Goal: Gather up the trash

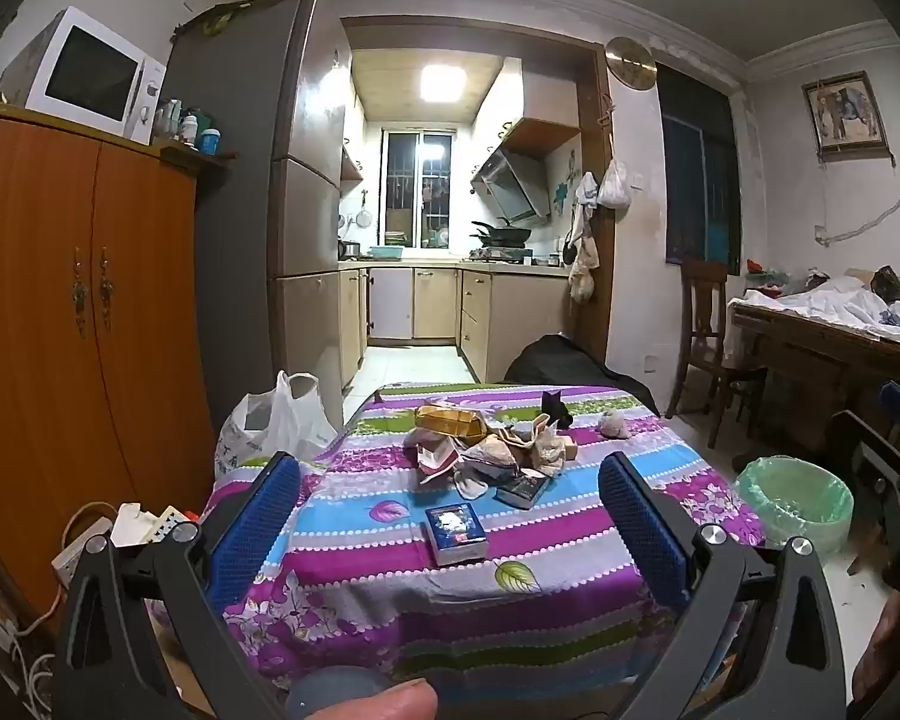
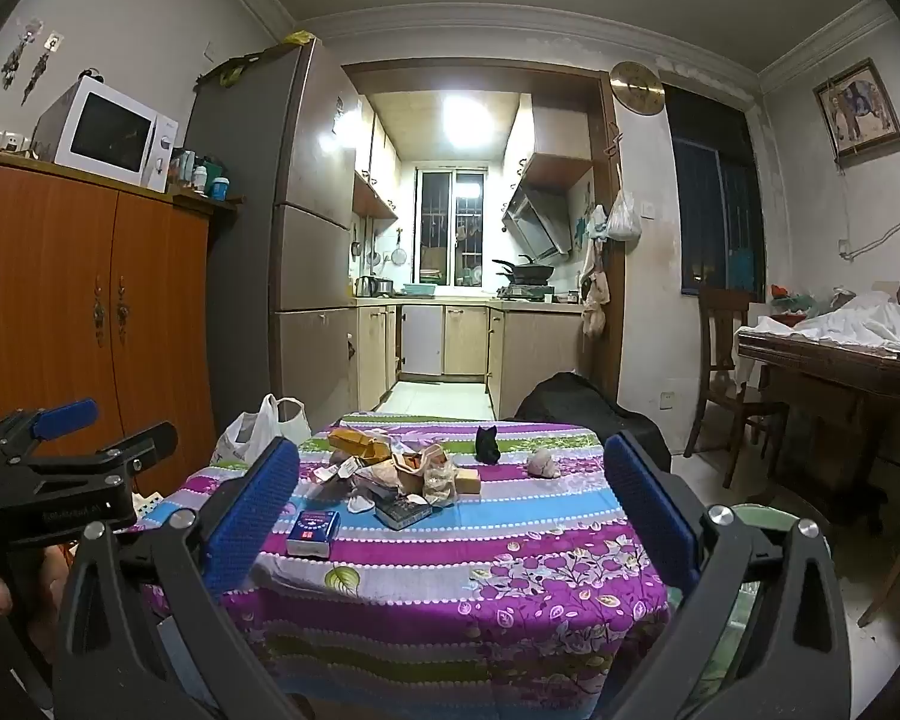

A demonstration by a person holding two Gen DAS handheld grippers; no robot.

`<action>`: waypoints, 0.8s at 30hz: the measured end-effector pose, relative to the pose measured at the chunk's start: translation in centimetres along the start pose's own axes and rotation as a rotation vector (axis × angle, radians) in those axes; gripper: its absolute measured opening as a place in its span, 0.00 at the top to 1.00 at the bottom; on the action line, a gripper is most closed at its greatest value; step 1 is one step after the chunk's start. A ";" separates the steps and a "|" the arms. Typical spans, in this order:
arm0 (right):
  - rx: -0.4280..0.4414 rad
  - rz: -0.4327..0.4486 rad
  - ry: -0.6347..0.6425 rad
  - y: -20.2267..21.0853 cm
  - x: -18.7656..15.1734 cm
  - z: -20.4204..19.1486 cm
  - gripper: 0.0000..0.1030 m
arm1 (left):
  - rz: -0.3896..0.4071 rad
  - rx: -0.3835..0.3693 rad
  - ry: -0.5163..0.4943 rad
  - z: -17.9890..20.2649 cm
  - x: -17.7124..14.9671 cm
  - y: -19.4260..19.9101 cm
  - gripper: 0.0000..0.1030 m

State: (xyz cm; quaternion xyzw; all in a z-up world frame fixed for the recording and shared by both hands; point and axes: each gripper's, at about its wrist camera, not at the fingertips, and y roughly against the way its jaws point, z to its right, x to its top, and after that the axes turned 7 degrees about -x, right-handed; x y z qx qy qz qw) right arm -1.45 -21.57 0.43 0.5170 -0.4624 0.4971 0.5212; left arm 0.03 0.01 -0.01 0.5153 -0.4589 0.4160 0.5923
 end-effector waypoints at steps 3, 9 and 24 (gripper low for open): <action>0.001 -0.006 -0.002 -0.1 -0.1 0.0 0.05 | 0.000 0.001 -0.004 0.0 0.0 0.0 0.04; 0.004 -0.007 -0.003 0.0 -0.1 0.0 0.05 | -0.011 -0.006 -0.007 0.2 -0.6 -0.5 0.04; 0.006 -0.022 -0.007 -0.5 -0.4 0.1 0.05 | -0.039 -0.017 -0.007 -0.3 -0.6 -1.2 0.04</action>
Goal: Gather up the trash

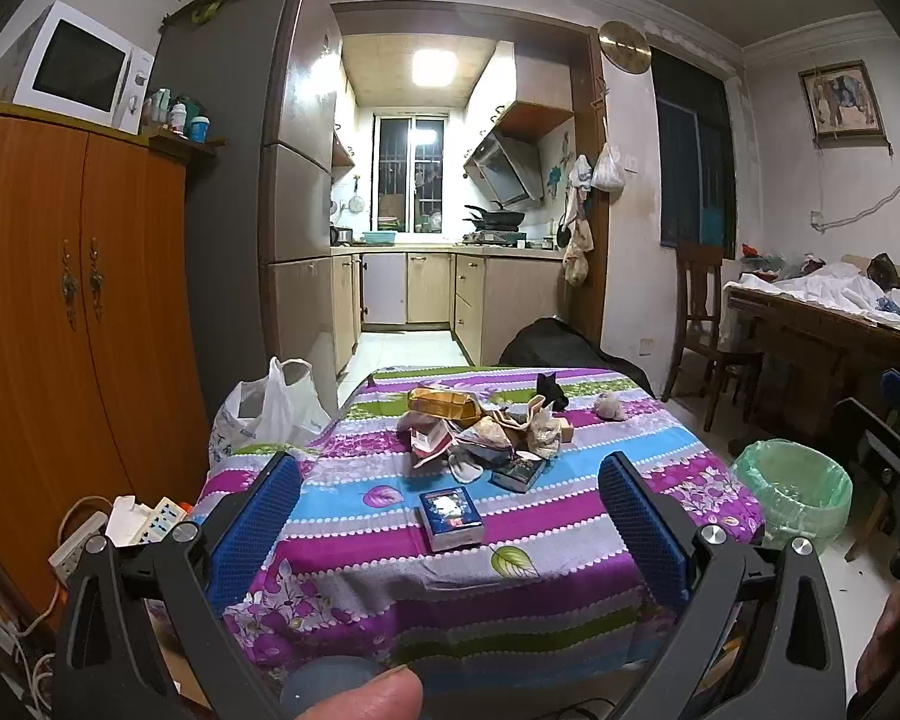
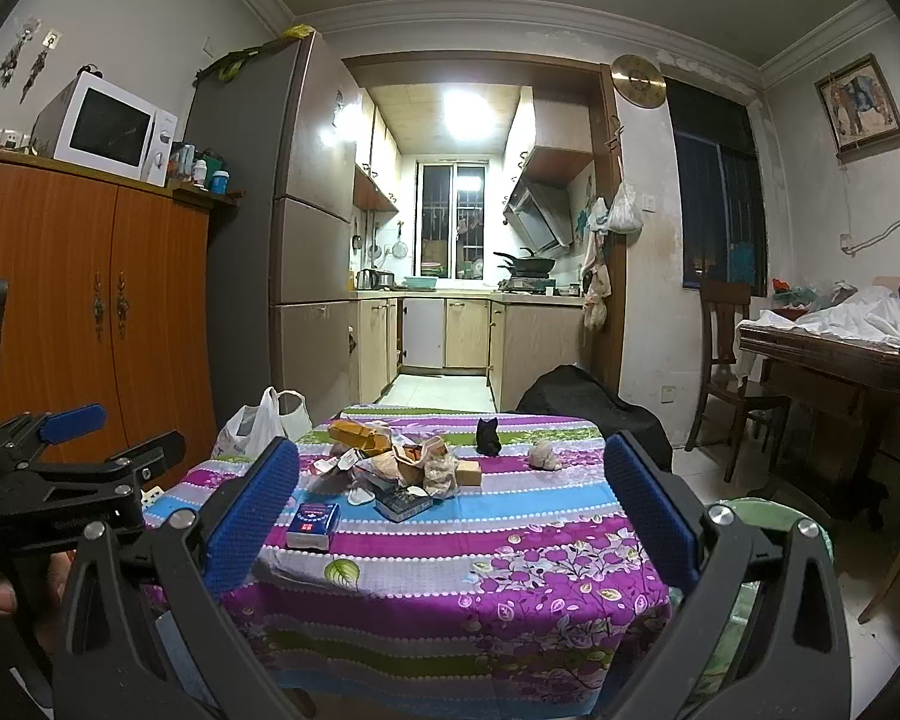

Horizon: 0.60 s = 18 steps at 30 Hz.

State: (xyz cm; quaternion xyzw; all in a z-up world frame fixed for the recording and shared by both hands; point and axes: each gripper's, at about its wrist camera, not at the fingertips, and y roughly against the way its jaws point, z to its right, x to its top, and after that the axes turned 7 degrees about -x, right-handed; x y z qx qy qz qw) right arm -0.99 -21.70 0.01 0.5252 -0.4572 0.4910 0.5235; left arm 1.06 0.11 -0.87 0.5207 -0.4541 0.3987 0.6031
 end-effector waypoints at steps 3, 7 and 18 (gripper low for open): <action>-0.001 -0.001 0.000 0.0 -0.1 0.0 0.05 | 0.000 0.001 0.000 0.0 -0.1 0.0 0.04; -0.001 -0.003 0.003 -0.1 -0.2 -0.1 0.05 | -0.001 0.001 -0.001 -0.1 -0.1 0.0 0.04; 0.001 -0.012 0.006 -0.2 -0.3 -0.3 0.05 | -0.009 0.003 -0.009 -0.2 -0.2 -0.3 0.04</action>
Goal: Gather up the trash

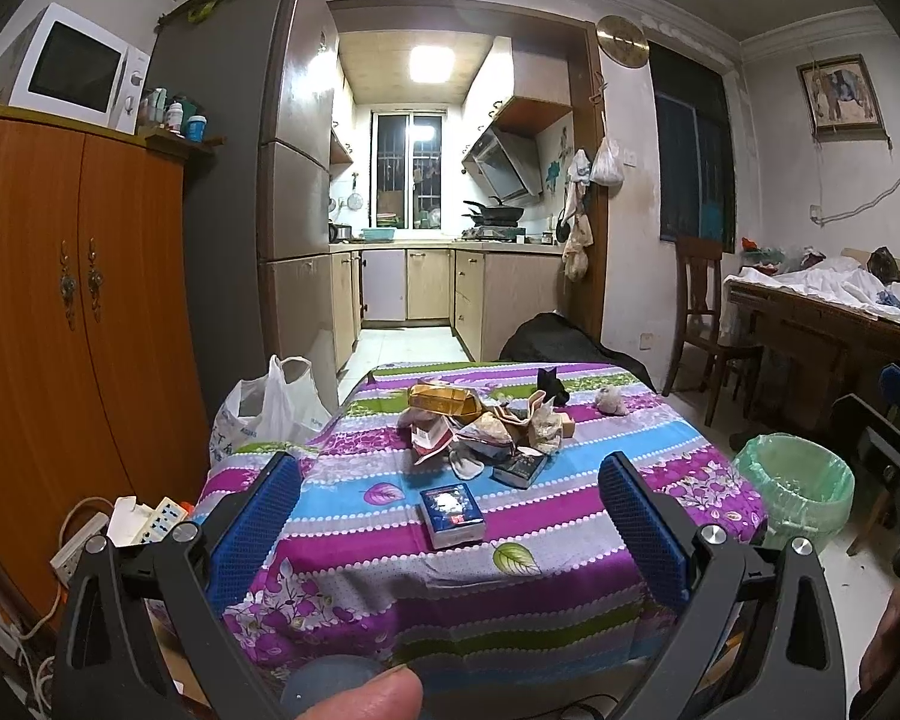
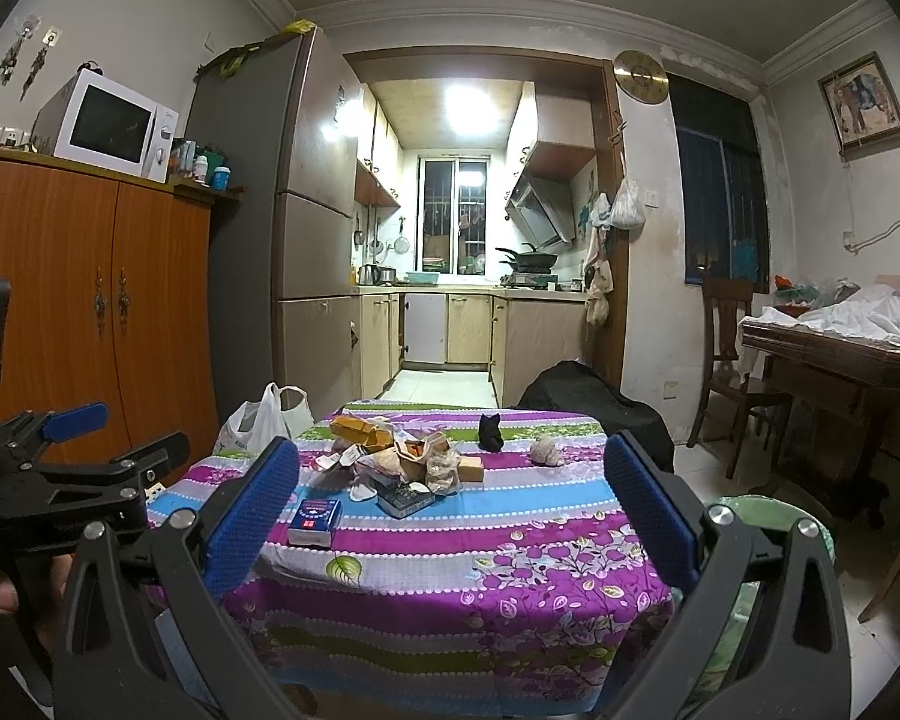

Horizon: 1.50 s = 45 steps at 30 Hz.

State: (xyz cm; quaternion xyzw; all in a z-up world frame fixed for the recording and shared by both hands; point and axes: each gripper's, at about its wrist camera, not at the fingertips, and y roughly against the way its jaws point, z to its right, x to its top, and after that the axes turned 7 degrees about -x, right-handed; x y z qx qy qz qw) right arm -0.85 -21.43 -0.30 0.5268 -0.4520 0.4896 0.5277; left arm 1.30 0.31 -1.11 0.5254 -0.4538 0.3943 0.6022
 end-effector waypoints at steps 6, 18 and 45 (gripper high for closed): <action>0.000 0.000 0.001 0.0 -0.1 0.0 0.05 | -0.002 0.000 -0.002 0.2 0.1 0.1 0.04; 0.000 -0.001 0.000 -0.1 0.0 0.0 0.05 | -0.028 -0.002 -0.003 0.0 -0.2 -0.8 0.04; -0.005 -0.008 0.001 -0.3 -0.2 0.0 0.05 | -0.029 -0.017 -0.019 0.7 -1.0 -1.1 0.04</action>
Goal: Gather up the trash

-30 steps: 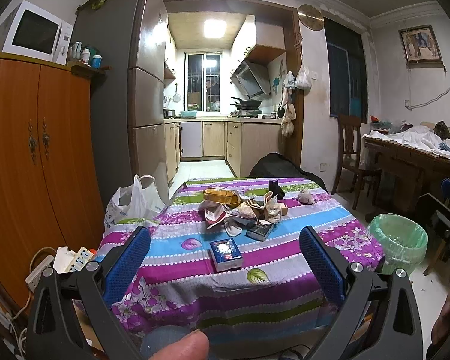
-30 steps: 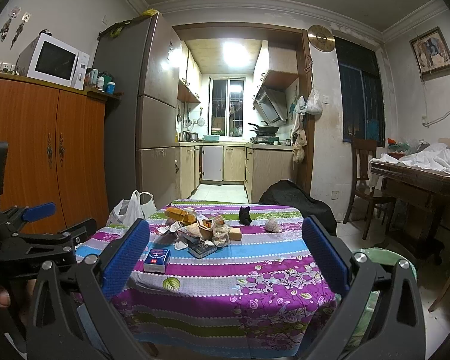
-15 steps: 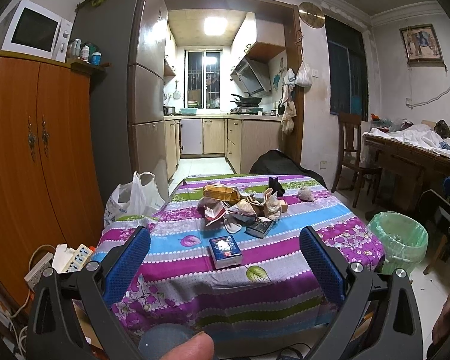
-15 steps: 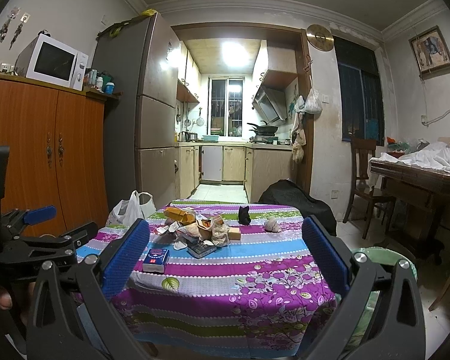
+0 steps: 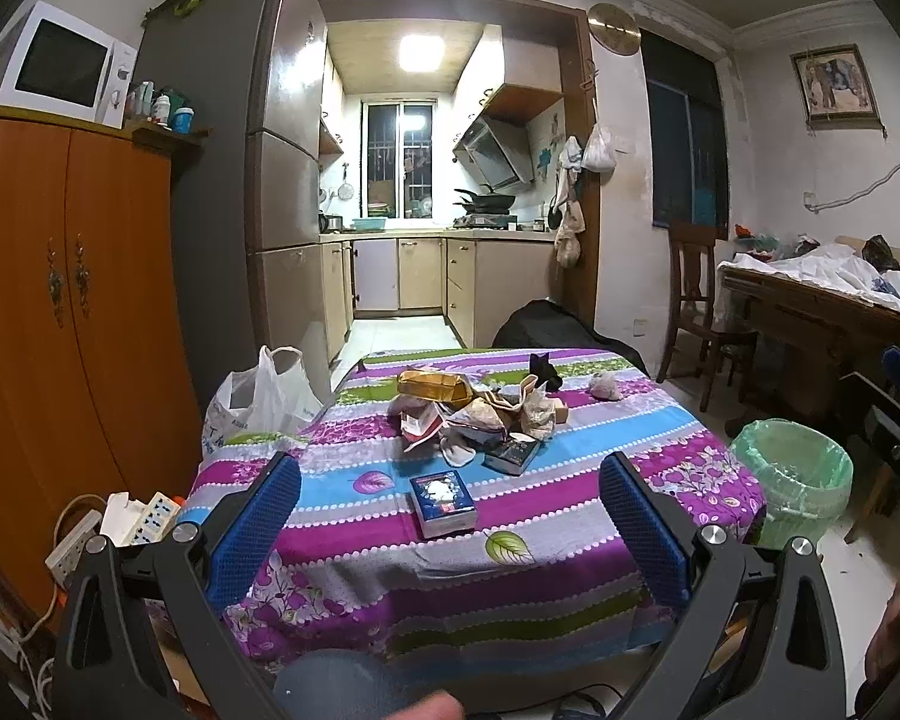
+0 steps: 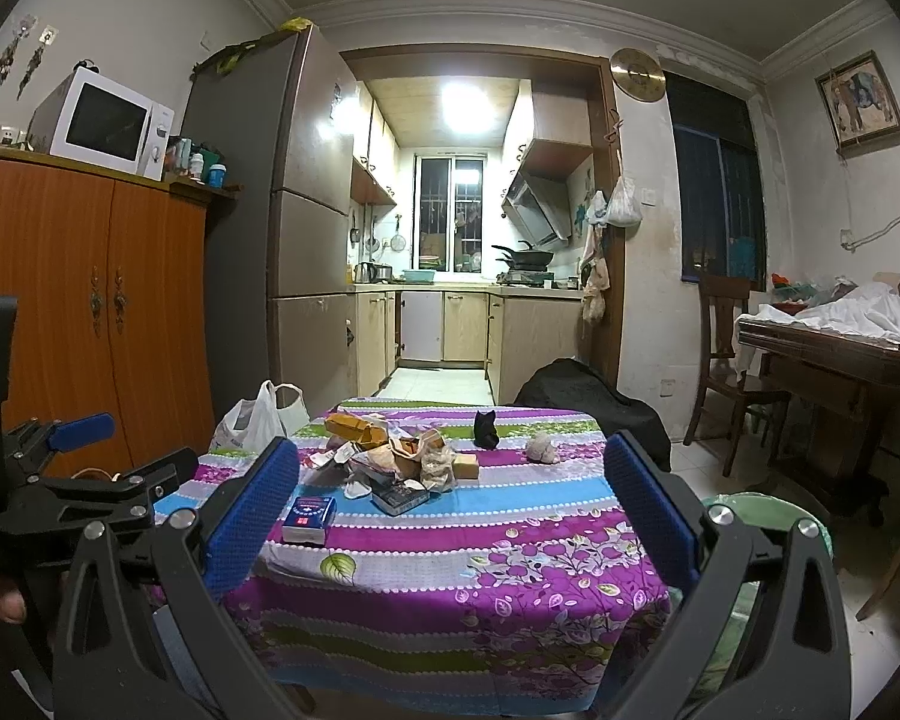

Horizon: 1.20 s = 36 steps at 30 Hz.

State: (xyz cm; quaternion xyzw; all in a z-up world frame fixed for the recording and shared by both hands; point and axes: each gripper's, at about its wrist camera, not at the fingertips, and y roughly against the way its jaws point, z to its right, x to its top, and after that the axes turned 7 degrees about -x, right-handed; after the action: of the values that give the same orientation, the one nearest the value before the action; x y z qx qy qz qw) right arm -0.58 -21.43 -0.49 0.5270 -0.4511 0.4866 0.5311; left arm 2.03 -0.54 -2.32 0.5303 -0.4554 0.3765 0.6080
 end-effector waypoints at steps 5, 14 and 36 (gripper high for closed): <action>0.001 0.002 0.000 0.0 0.0 0.1 0.05 | -0.014 -0.011 -0.002 0.2 0.1 0.0 0.04; -0.008 -0.049 -0.004 -2.5 -1.6 1.1 0.05 | -0.207 -0.005 0.111 -3.2 -2.2 -6.2 0.04; 0.299 -0.490 -0.119 -26.6 -5.8 2.0 0.45 | -0.471 0.022 0.142 -7.9 -5.8 -26.1 0.50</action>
State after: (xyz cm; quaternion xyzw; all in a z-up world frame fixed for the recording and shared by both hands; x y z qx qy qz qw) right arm 25.17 -22.90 -9.41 0.7202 -0.2642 0.3731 0.5218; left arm 26.03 3.35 -15.94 0.6007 -0.2711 0.2660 0.7035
